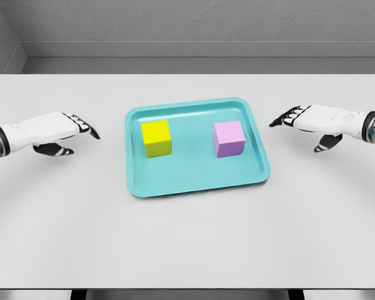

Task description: Push two cubes

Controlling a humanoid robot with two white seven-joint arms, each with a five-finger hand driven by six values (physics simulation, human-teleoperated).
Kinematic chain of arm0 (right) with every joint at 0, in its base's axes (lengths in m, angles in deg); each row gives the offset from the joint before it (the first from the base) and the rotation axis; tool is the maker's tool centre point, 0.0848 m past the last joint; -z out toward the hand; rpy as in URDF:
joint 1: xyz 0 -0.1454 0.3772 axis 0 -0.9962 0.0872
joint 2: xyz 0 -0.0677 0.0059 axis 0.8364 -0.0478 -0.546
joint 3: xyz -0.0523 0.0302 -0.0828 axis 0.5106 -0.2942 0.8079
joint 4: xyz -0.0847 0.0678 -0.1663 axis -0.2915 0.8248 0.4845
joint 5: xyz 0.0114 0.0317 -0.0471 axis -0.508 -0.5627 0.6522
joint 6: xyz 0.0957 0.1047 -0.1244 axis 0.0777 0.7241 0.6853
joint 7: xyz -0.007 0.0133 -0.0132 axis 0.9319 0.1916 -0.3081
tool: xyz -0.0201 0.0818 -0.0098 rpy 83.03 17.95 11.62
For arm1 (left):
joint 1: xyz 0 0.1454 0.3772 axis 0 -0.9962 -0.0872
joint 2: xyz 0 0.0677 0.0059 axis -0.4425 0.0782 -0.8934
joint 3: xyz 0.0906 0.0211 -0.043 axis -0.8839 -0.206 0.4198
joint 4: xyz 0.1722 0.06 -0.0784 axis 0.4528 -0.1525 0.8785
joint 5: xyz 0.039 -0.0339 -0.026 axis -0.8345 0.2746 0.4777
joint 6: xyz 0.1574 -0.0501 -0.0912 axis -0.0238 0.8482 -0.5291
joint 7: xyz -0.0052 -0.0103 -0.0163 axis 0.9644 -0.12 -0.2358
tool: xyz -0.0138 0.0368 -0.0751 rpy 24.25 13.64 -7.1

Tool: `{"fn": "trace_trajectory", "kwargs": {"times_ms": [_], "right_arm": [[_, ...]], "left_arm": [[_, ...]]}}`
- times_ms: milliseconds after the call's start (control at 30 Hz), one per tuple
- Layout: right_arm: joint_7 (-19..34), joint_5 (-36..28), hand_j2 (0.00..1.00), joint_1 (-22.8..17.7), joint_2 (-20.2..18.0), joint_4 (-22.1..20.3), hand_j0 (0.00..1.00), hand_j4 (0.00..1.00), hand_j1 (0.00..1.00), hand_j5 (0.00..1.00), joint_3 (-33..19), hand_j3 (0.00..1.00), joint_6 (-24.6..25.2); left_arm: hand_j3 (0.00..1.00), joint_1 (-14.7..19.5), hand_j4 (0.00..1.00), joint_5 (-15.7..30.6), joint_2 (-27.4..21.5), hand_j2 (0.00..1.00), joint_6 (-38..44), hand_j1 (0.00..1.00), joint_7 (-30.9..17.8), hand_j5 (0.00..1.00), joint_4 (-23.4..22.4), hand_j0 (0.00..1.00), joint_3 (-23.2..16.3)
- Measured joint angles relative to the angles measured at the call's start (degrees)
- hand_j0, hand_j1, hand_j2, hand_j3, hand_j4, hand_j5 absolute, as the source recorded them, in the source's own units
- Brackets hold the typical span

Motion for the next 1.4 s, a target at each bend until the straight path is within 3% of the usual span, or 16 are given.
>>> {"fn": "trace_trajectory", "kwargs": {"times_ms": [100, 333, 367, 467, 500, 533, 733, 833, 1133, 1400], "right_arm": [[-0.2, -0.1, 1.0, 0.1, 0.0, 0.0, 1.0, 1.0, 1.0, 1.0, -0.1, 1.0, 0.0], [-1.1, -0.4, 1.0, 0.5, -0.4, 2.1, 1.0, 1.0, 1.0, 1.0, -0.4, 1.0, 0.0], [-1.1, -0.4, 0.9, 0.6, -0.4, 2.5, 0.9, 0.9, 0.9, 0.9, -0.3, 0.9, 0.0], [-0.6, -0.3, 0.29, 0.9, -0.3, 3.1, 0.29, 0.29, 0.29, 0.29, -0.1, 0.29, 0.0], [0.2, -0.3, 0.15, 1.0, -0.3, 3.2, 0.15, 0.15, 0.15, 0.15, -0.1, 0.15, 0.0], [1.0, -0.3, 0.13, 1.0, -0.2, 3.3, 0.13, 0.13, 0.13, 0.13, 0.0, 0.13, 0.0], [3.4, 2.1, 0.11, 5.1, 2.8, 3.7, 0.11, 0.11, 0.11, 0.11, 0.6, 0.11, 0.7], [3.6, 3.5, 0.11, 8.2, 4.3, 4.5, 0.11, 0.11, 0.11, 0.11, 4.1, 0.11, 1.7], [3.8, 9.1, 0.11, 9.1, 9.0, 7.2, 0.11, 0.11, 0.11, 0.11, 8.6, 0.11, 2.7], [3.8, 9.6, 0.11, 11.8, 9.7, 6.7, 0.11, 0.11, 0.11, 0.11, 10.7, 0.11, 2.7]], "left_arm": [[0.32, 1.6, 0.32, -0.9, 0.3, 0.32, 0.0, 0.32, -0.8, 0.32, 1.7, 0.32, 0.0], [0.37, 1.7, 0.37, -3.8, 4.5, 0.37, 0.0, 0.37, -1.2, 0.37, 2.2, 0.37, -0.2], [0.37, 1.6, 0.37, -4.0, 4.8, 0.37, 0.0, 0.37, -1.2, 0.37, 2.2, 0.37, -0.2], [0.37, 1.7, 0.37, -4.2, 5.3, 0.37, 0.0, 0.37, -1.2, 0.37, 2.3, 0.37, -0.2], [0.38, 1.7, 0.38, -4.2, 5.5, 0.38, 0.0, 0.38, -1.2, 0.38, 2.2, 0.38, -0.2], [0.38, 1.7, 0.38, -4.3, 5.9, 0.38, 0.0, 0.38, -1.2, 0.38, 2.2, 0.38, -0.2], [0.38, 4.9, 0.38, -5.4, 10.3, 0.38, 0.1, 0.38, -1.2, 0.38, -1.4, 0.38, -0.9], [0.38, 5.2, 0.38, -5.7, 11.4, 0.38, 0.0, 0.38, -1.2, 0.38, -3.3, 0.38, -1.7], [0.38, 6.4, 0.38, -5.8, 12.9, 0.38, 0.0, 0.38, -1.2, 0.38, -4.7, 0.38, -2.0], [0.38, 6.6, 0.38, -5.6, 13.5, 0.38, 0.0, 0.38, -1.2, 0.38, -6.0, 0.38, -2.1]]}}
